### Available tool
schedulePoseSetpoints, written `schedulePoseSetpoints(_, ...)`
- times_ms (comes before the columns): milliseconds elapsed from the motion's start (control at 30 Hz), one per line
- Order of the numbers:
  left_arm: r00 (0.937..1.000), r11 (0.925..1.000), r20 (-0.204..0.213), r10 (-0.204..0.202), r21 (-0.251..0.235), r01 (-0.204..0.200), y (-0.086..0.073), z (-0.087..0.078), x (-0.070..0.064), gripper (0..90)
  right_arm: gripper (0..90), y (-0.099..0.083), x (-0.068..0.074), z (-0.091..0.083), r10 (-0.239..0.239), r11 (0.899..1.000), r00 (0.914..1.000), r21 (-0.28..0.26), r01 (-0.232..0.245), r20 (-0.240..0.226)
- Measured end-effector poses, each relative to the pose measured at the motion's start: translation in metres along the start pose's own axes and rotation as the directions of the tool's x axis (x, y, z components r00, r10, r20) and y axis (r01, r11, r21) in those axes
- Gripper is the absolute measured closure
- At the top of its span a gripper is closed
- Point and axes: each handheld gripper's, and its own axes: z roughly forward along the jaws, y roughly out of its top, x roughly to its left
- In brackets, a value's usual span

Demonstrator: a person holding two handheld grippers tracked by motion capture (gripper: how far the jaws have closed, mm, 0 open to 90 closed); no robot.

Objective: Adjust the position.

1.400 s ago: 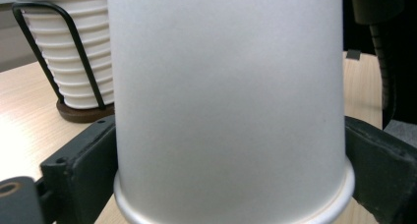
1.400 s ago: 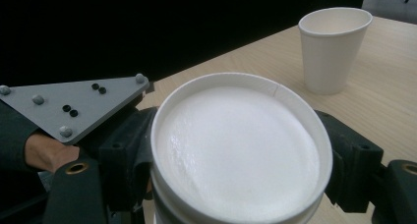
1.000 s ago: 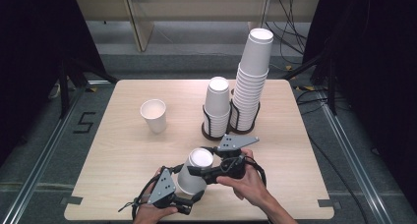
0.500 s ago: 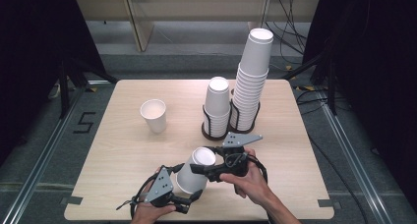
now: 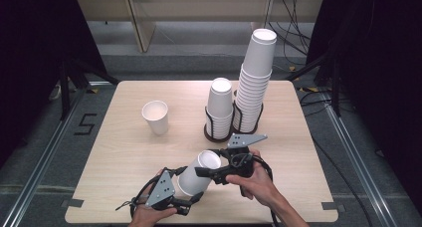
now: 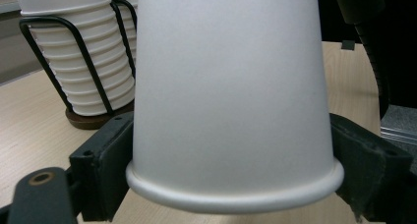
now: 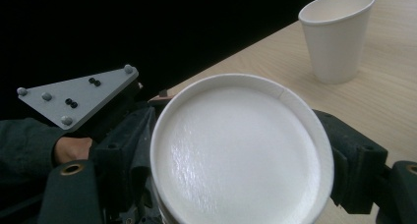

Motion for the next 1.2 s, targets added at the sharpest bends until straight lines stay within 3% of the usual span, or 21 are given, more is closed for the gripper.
schedulePoseSetpoints(67, 0.9999, 1.0000, 0.011, -0.005, -0.006, 0.005, 0.000, 0.000, 0.000, 13.7, 24.0, 0.000, -0.001, 0.000, 0.005, 1.000, 0.9999, 0.006, -0.005, -0.010)
schedulePoseSetpoints(233, 0.9999, 0.9987, 0.016, -0.001, 0.052, 0.000, -0.001, -0.003, 0.004, 13.6, 20.2, 0.002, -0.001, -0.004, -0.002, 0.999, 1.0000, 0.032, 0.002, -0.002)
schedulePoseSetpoints(267, 0.9999, 0.9982, 0.013, 0.006, 0.060, -0.007, -0.001, -0.004, 0.005, 13.7, 18.4, 0.003, 0.000, -0.006, -0.017, 0.999, 0.9999, 0.040, 0.016, 0.004)
schedulePoseSetpoints(300, 0.9999, 0.9977, 0.014, 0.001, 0.068, -0.002, -0.002, -0.004, 0.005, 13.8, 16.8, 0.004, -0.002, -0.007, -0.061, 0.997, 0.9981, 0.047, 0.060, 0.013)
schedulePoseSetpoints(367, 0.9997, 0.9940, 0.017, 0.017, 0.108, -0.019, -0.001, -0.004, 0.006, 13.9, 15.8, 0.006, 0.000, -0.011, -0.050, 0.995, 0.9985, 0.091, 0.048, 0.023)
schedulePoseSetpoints(400, 0.9993, 0.9934, 0.030, 0.020, 0.112, -0.023, -0.002, -0.003, 0.006, 13.9, 15.7, 0.007, -0.001, -0.013, -0.093, 0.991, 0.9954, 0.096, 0.091, 0.021)
schedulePoseSetpoints(467, 0.9985, 0.9870, 0.034, 0.043, 0.153, -0.048, -0.002, -0.004, 0.007, 13.9, 15.7, 0.008, 0.002, -0.016, -0.123, 0.983, 0.9922, 0.142, 0.118, 0.022)
schedulePoseSetpoints(600, 0.9966, 0.9791, 0.049, 0.067, 0.189, -0.075, 0.001, -0.004, 0.006, 13.9, 15.8, 0.009, 0.006, -0.018, -0.244, 0.945, 0.9686, 0.236, 0.227, 0.046)
schedulePoseSetpoints(700, 0.9940, 0.9668, 0.048, 0.098, 0.232, -0.107, 0.006, -0.005, 0.001, 13.9, 16.1, 0.009, 0.011, -0.017, -0.314, 0.911, 0.9482, 0.298, 0.287, 0.048)
schedulePoseSetpoints(733, 0.9918, 0.9582, 0.062, 0.112, 0.258, -0.124, 0.008, -0.005, 0.000, 13.9, 16.0, 0.008, 0.013, -0.017, -0.331, 0.900, 0.9424, 0.316, 0.301, 0.046)
schedulePoseSetpoints(767, 0.9900, 0.9544, 0.062, 0.126, 0.264, -0.138, 0.010, -0.004, -0.002, 13.9, 15.9, 0.008, 0.014, -0.016, -0.342, 0.891, 0.9389, 0.330, 0.311, 0.039)
schedulePoseSetpoints(833, 0.9821, 0.9366, 0.079, 0.171, 0.296, -0.187, 0.013, -0.004, -0.005, 13.9, 16.0, 0.007, 0.016, -0.015, -0.356, 0.879, 0.9344, 0.348, 0.326, 0.023)
schedulePoseSetpoints(933, 0.9770, 0.9252, 0.085, 0.195, 0.315, -0.212, 0.013, -0.003, -0.008, 14.0, 16.0, 0.003, 0.019, -0.011, -0.393, 0.845, 0.9193, 0.398, 0.356, 0.013)
schedulePoseSetpoints(967, 0.9712, 0.9118, 0.100, 0.216, 0.335, -0.238, 0.013, -0.003, -0.008, 14.0, 16.1, 0.002, 0.020, -0.009, -0.404, 0.833, 0.9148, 0.416, 0.365, 0.006)
schedulePoseSetpoints(1067, 0.9645, 0.8984, 0.106, 0.242, 0.351, -0.264, 0.014, -0.003, -0.009, 14.1, 15.8, -0.001, 0.022, -0.005, -0.428, 0.804, 0.9035, 0.452, 0.387, -0.013)
schedulePoseSetpoints(1100, 0.9630, 0.8975, 0.107, 0.247, 0.349, -0.269, 0.013, -0.003, -0.009, 14.1, 15.7, -0.001, 0.022, -0.004, -0.431, 0.796, 0.9022, 0.464, 0.389, -0.017)
schedulePoseSetpoints(1133, 0.9575, 0.8863, 0.114, 0.265, 0.362, -0.288, 0.014, -0.003, -0.008, 14.2, 15.8, -0.002, 0.022, -0.003, -0.437, 0.789, 0.8992, 0.471, 0.395, -0.022)
schedulePoseSetpoints(1167, 0.9575, 0.8880, 0.118, 0.263, 0.358, -0.288, 0.014, -0.003, -0.010, 14.2, 15.8, -0.003, 0.023, -0.002, -0.442, 0.781, 0.8968, 0.482, 0.398, -0.025)
schedulePoseSetpoints(1200, 0.9544, 0.8804, 0.127, 0.271, 0.368, -0.298, 0.014, -0.003, -0.010, 14.2, 15.8, -0.003, 0.023, -0.001, -0.449, 0.769, 0.8927, 0.494, 0.406, -0.034)
